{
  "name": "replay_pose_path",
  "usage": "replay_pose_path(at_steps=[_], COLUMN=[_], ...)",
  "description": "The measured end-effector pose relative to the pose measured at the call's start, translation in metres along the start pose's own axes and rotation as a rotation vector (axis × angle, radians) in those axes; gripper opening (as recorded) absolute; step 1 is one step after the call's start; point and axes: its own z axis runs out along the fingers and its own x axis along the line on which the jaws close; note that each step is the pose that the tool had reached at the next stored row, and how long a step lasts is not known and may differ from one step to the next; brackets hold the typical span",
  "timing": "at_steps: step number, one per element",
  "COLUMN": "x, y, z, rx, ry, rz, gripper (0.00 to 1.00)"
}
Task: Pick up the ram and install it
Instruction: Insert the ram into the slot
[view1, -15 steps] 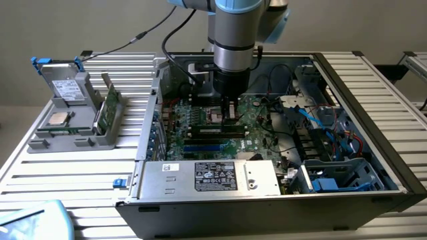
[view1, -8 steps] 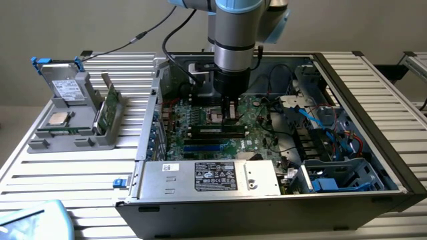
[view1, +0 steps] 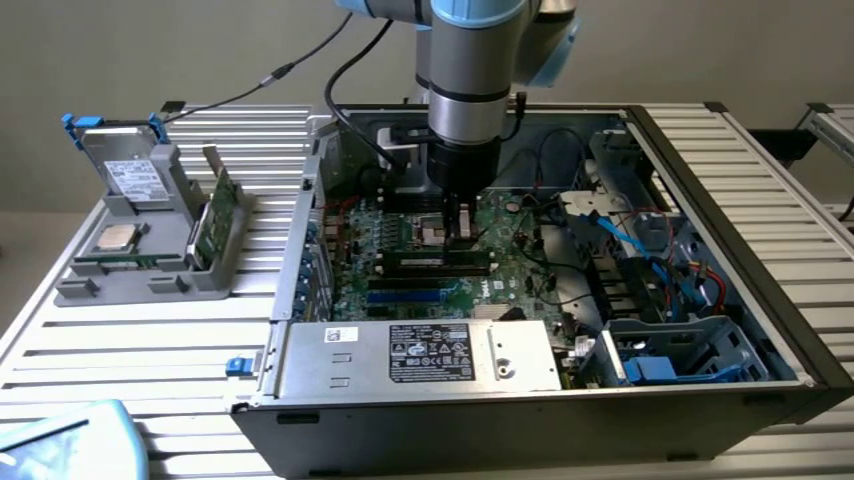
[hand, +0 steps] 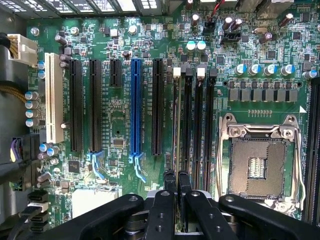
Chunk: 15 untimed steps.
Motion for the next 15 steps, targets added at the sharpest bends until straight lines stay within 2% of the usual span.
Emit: replay_pose_path(at_steps=[15], x=[-0.0001], y=[0.0], z=[0.0013], rx=[0.0001], ry=[-0.0002], rz=[0.0], gripper=[0.13])
